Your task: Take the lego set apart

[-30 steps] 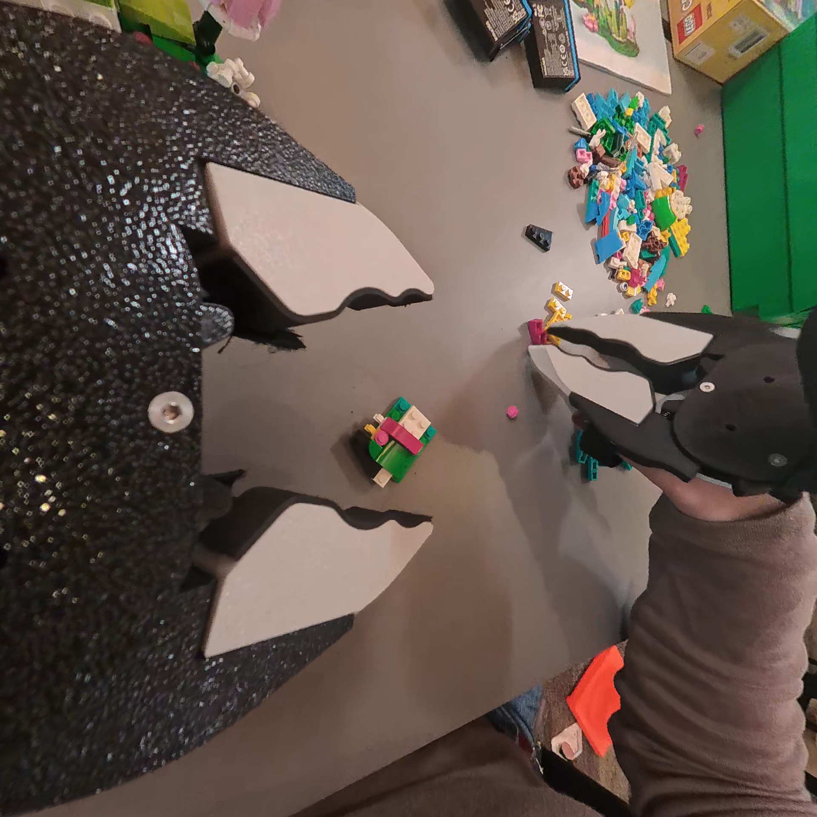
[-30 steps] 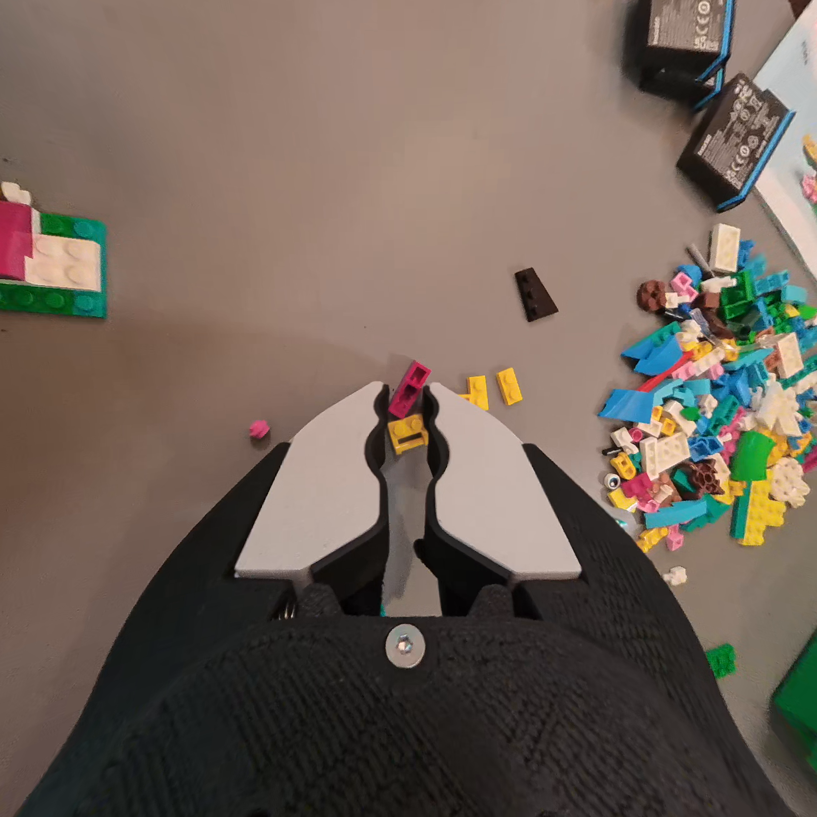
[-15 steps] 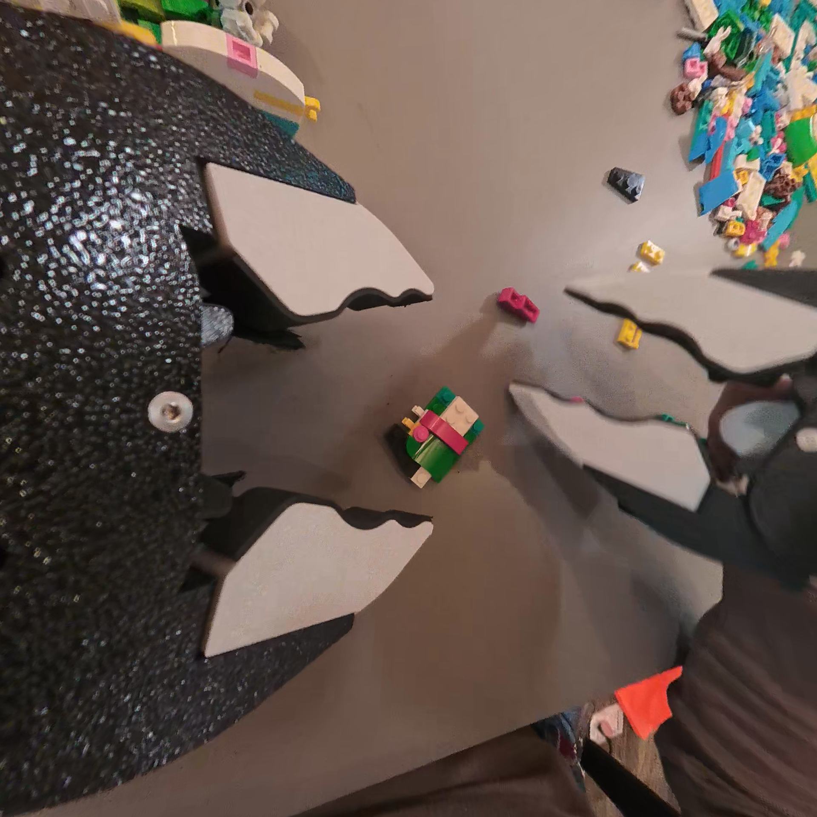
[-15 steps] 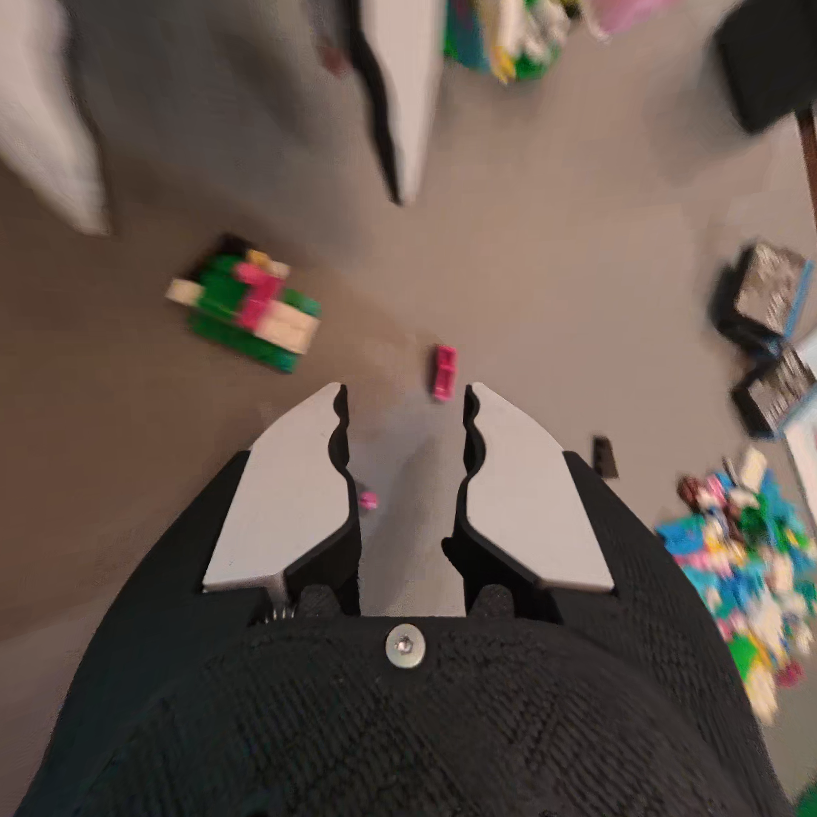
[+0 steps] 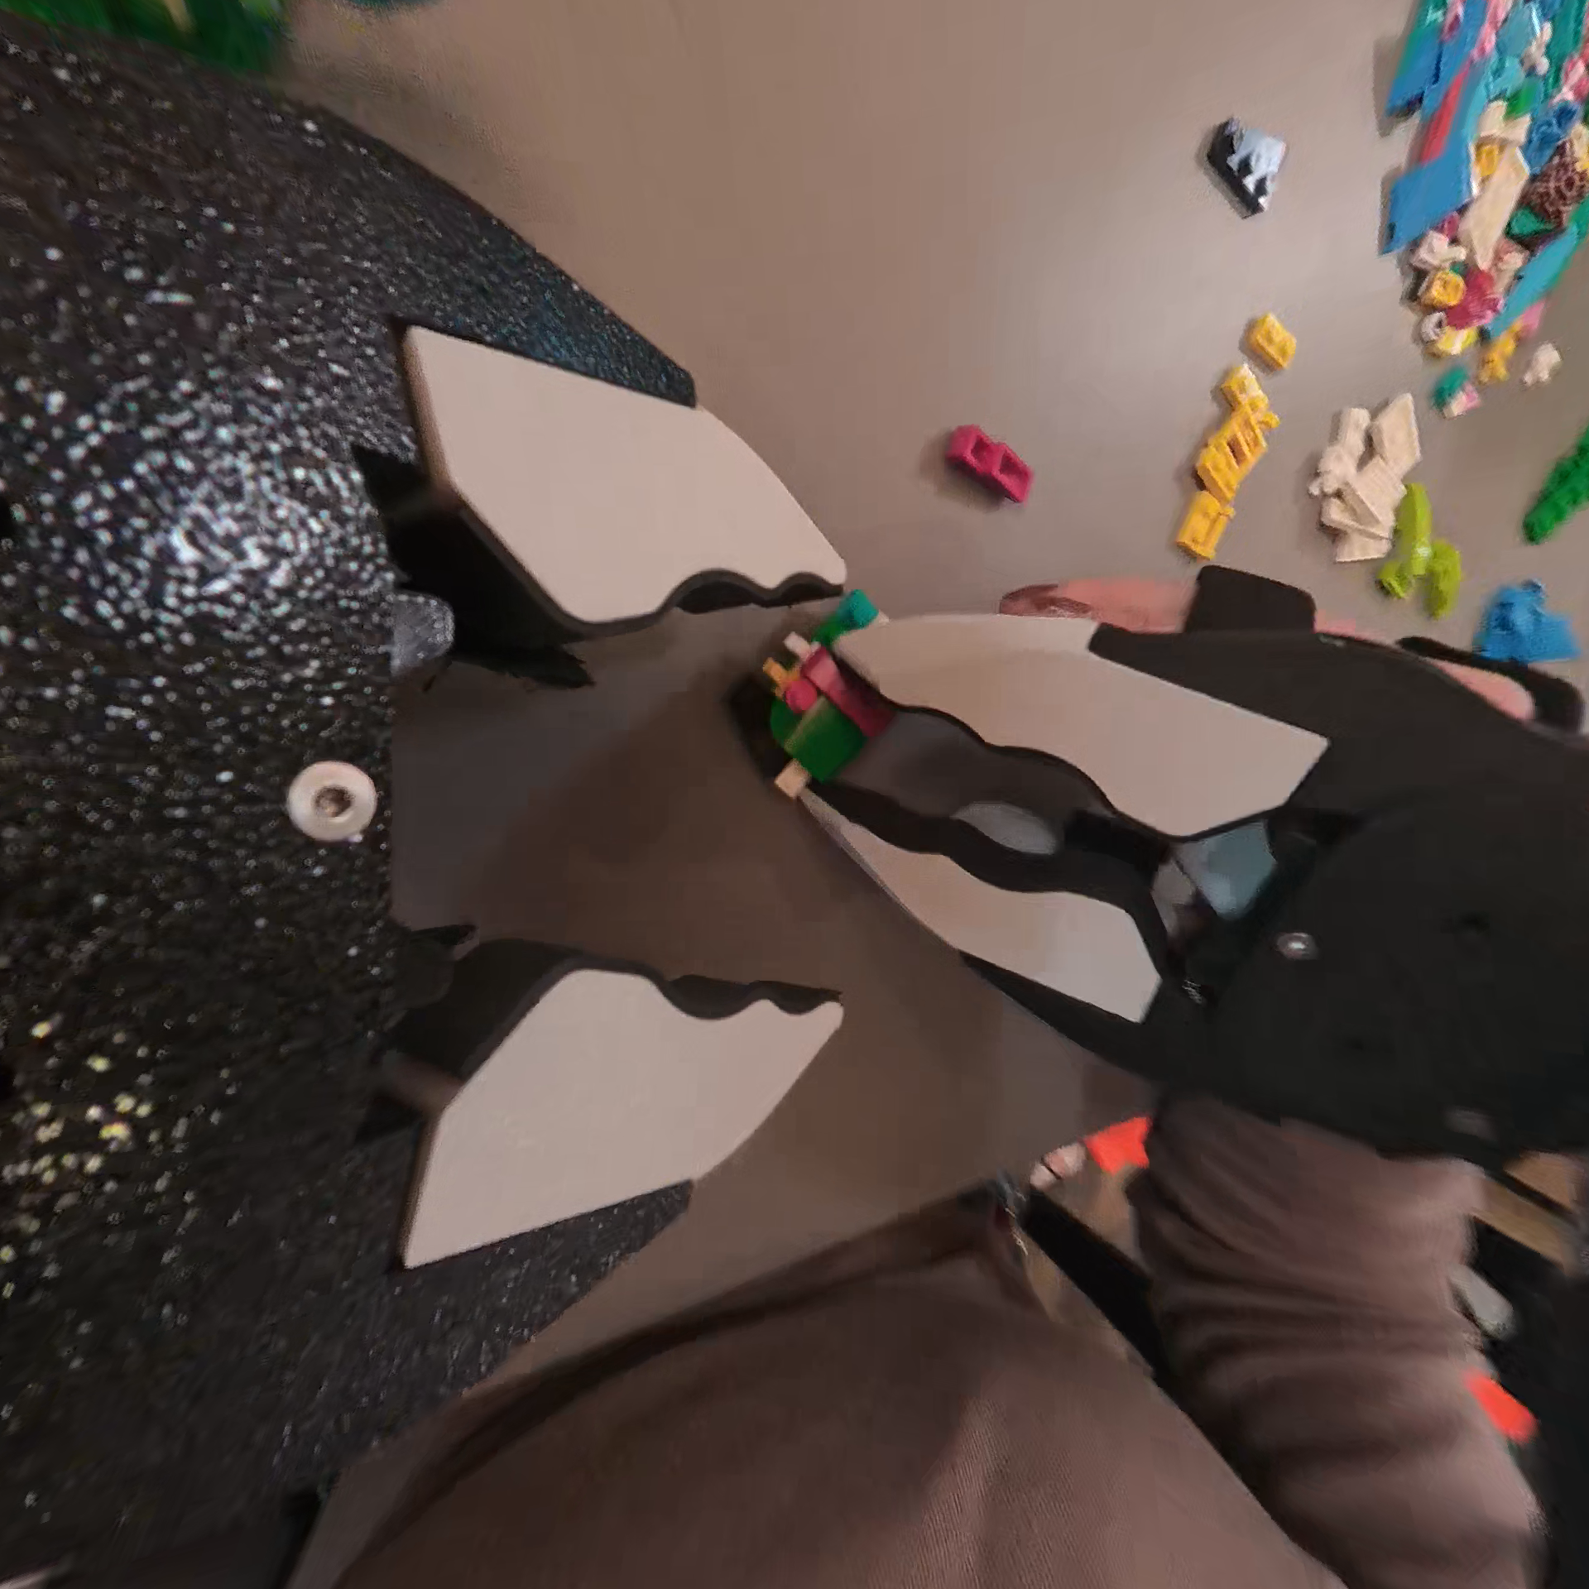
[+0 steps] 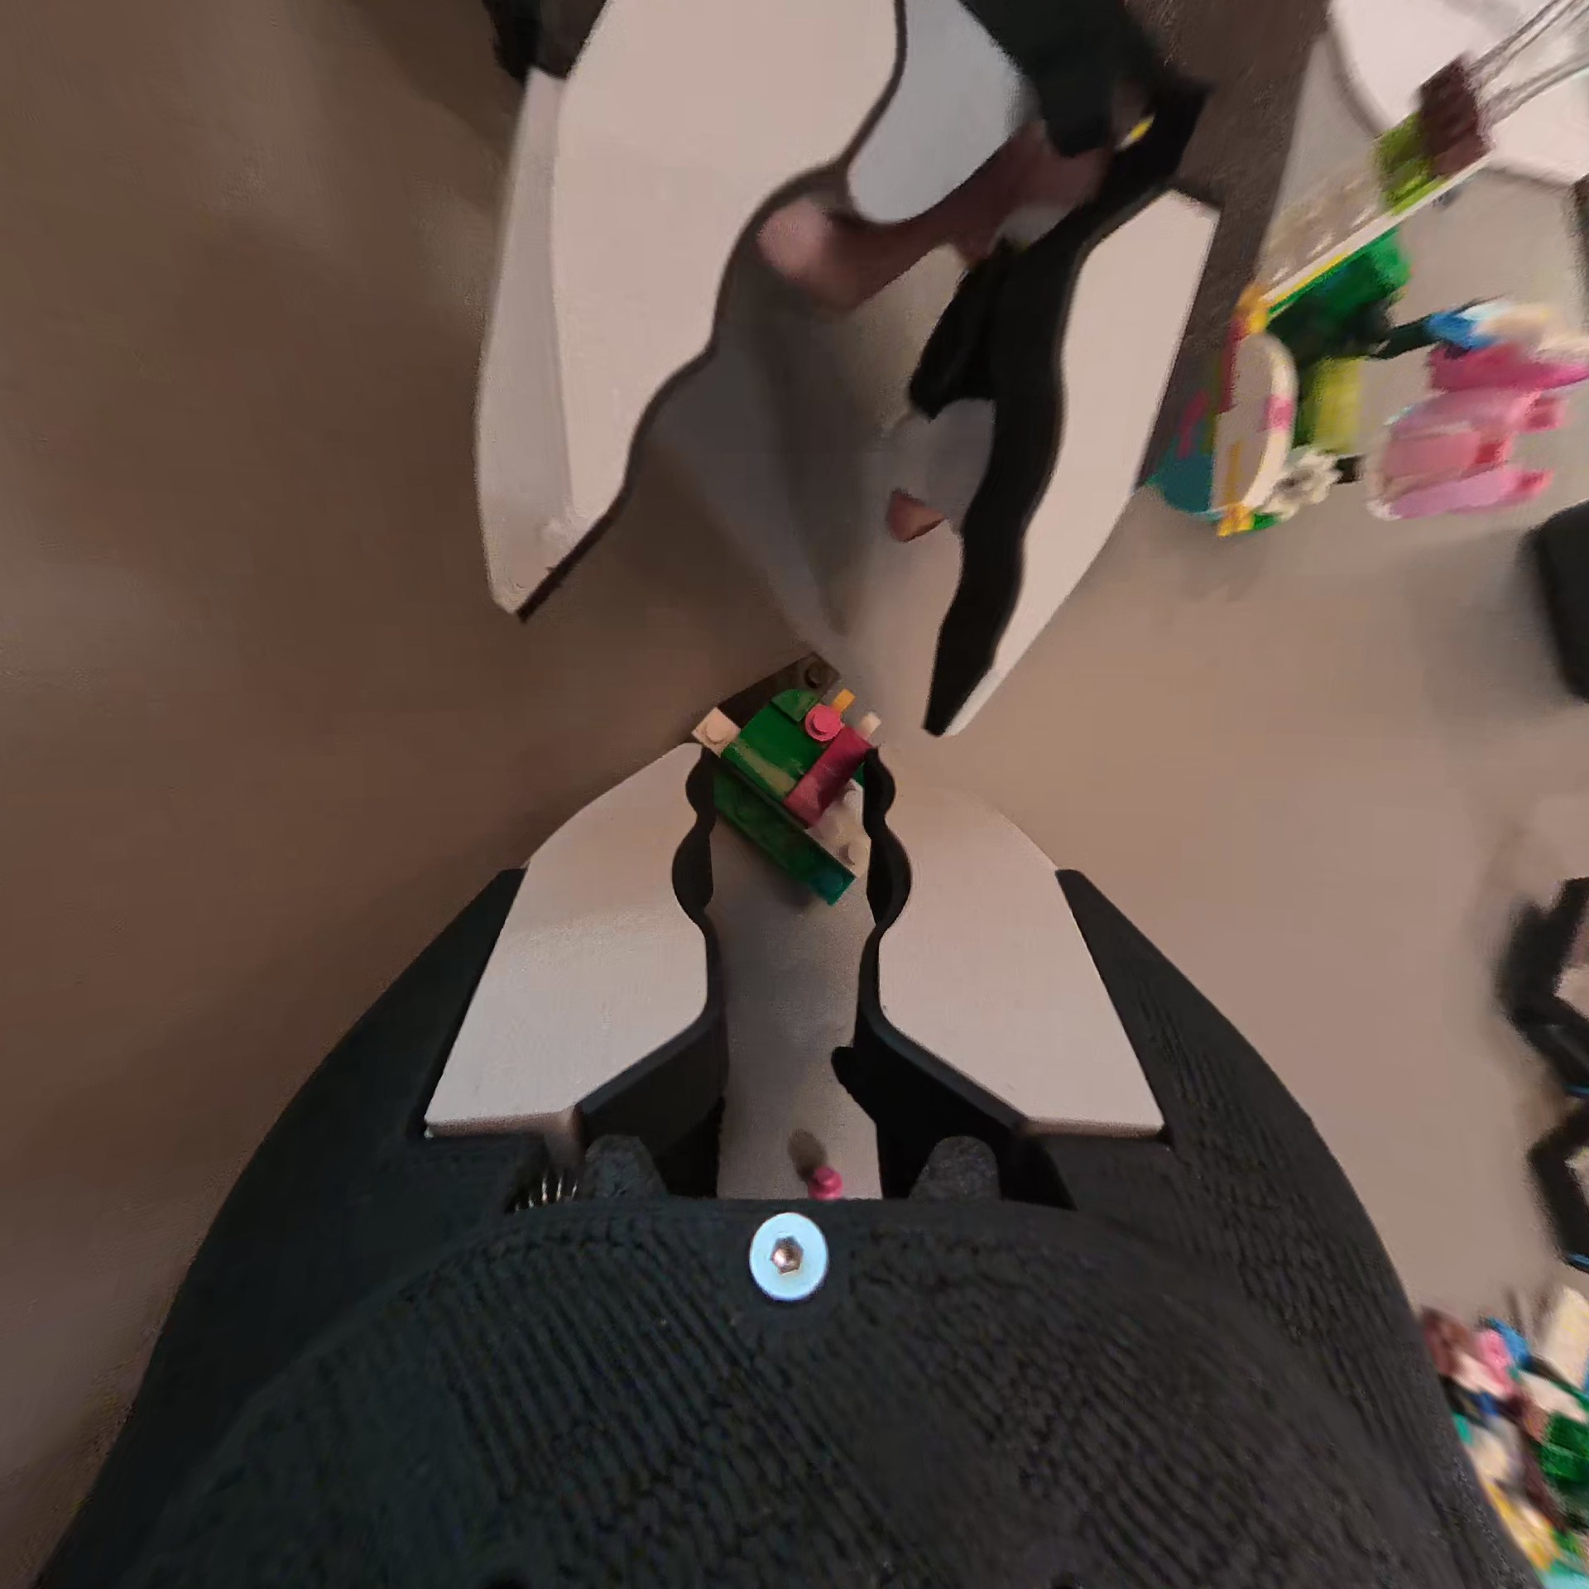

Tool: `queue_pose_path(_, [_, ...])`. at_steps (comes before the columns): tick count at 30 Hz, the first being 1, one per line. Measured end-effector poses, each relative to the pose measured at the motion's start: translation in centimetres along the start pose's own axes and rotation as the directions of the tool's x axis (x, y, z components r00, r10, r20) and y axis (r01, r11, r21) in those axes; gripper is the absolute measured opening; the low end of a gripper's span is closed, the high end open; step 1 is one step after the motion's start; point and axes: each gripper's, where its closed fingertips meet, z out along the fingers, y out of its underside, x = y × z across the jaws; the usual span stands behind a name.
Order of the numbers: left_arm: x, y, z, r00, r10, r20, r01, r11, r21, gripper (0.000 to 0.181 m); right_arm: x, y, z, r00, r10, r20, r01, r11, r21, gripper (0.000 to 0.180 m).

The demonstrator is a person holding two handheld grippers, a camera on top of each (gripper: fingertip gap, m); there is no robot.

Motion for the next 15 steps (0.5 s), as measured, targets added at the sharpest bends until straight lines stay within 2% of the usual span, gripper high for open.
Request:
queue_pose_path(1, [-0.2,-0.1,0.1,1.0,-0.029,-0.001,0.029,0.999,0.017,0.083,0.3,-0.1,-0.2,0.999,-0.022,-0.035,0.023,1.0,0.021,0.031])
queue_pose_path(4, [-2.6,0.3,0.1,0.985,-0.084,0.149,0.083,0.996,0.013,0.092,1.5,-1.6,-1.6,0.979,-0.085,-0.187,0.112,0.983,0.143,0.032])
queue_pose_path(6, [-3.2,-0.2,0.2,0.975,-0.126,0.182,0.118,0.991,0.055,0.093,2.2,-2.4,-2.6,0.95,-0.127,-0.286,0.186,0.965,0.187,0.032])
queue_pose_path(8, [-2.1,-1.3,0.4,0.983,-0.149,0.108,0.135,0.982,0.129,0.072,2.6,-3.0,-3.3,0.914,-0.173,-0.368,0.26,0.945,0.2,0.031])
queue_pose_path(11, [-1.1,-2.3,0.5,0.993,-0.069,0.097,0.049,0.98,0.191,0.041,3.1,-3.1,-4.0,0.869,-0.217,-0.445,0.326,0.928,0.183,0.031])
queue_pose_path(13, [-0.6,-3.1,0.3,0.995,-0.063,0.078,0.041,0.966,0.256,0.034,3.5,-3.5,-4.7,0.837,-0.223,-0.499,0.357,0.914,0.191,0.031])
queue_pose_path(15, [-0.2,-4.0,-0.3,0.992,-0.123,-0.015,0.121,0.935,0.334,0.042,3.7,-3.9,-5.4,0.786,-0.267,-0.557,0.42,0.892,0.165,0.031])
